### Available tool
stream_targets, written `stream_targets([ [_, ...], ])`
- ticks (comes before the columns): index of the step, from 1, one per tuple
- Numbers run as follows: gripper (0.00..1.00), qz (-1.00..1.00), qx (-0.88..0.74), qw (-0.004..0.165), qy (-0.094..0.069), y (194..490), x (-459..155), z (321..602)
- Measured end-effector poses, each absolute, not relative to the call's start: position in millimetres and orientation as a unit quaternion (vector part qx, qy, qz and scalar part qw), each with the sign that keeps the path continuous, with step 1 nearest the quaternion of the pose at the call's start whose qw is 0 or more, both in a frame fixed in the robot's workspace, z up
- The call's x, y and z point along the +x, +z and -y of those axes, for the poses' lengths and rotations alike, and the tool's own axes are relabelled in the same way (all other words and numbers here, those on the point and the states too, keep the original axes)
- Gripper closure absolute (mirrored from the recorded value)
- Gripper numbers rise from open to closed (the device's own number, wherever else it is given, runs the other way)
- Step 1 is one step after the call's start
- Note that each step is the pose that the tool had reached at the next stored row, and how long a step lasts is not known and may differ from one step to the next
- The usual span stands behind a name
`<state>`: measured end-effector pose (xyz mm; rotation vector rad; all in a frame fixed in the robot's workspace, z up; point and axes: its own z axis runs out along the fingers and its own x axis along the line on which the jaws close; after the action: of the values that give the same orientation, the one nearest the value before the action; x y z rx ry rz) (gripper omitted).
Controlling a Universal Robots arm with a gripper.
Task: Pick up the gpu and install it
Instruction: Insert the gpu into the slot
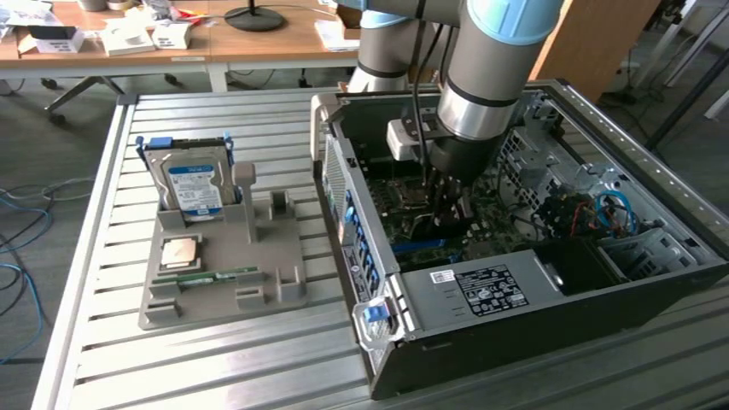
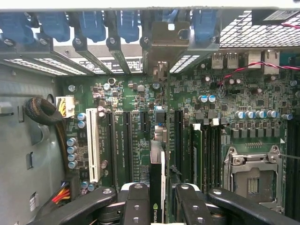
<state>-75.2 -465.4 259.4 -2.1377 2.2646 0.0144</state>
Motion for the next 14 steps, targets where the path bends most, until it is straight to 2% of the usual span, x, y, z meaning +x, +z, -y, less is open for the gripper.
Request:
stream_targets([
  [14, 0.74, -0.727, -0.686, 0.014, 0.005, 256.5, -75.9, 465.4],
])
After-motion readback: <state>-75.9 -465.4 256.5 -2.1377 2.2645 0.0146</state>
